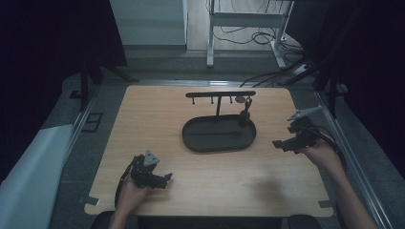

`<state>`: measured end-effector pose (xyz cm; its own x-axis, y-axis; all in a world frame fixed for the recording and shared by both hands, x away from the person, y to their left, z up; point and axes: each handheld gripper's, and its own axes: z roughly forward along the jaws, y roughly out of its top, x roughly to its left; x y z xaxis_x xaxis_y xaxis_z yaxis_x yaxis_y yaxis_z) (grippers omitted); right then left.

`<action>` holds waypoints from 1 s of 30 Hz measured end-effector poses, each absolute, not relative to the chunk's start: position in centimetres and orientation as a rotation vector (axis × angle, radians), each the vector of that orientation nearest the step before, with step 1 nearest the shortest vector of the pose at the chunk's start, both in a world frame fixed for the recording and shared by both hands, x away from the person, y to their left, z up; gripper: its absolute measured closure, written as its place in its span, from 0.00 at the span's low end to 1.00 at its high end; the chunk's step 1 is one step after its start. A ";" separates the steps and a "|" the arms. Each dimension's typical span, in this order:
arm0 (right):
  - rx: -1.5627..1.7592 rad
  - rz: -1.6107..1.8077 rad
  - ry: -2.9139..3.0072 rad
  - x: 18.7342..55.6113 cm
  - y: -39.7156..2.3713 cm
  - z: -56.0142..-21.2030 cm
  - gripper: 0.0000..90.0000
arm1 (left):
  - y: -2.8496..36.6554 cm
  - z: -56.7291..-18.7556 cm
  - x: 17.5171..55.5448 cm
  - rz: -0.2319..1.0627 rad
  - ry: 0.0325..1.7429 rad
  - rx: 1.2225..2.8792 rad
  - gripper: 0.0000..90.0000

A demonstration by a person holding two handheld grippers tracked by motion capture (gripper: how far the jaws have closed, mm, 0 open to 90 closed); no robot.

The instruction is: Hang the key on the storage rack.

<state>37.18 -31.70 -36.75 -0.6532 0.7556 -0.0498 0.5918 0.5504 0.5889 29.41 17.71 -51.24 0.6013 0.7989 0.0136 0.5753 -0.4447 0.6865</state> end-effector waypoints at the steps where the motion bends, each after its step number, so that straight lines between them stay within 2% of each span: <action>1: 1.115 0.781 2.492 37.2 -31.7 -36.7 0.14 | 17.7 -51.2 29.4 0.447 1.080 2.182 0.00; 19: 1.131 0.850 2.439 34.1 -31.7 -41.7 0.14 | 17.7 -51.3 29.4 0.447 1.082 2.186 0.00; 30: 1.179 0.905 2.389 32.8 -31.0 -46.2 0.14 | 17.6 -51.3 29.4 0.450 1.081 2.183 0.00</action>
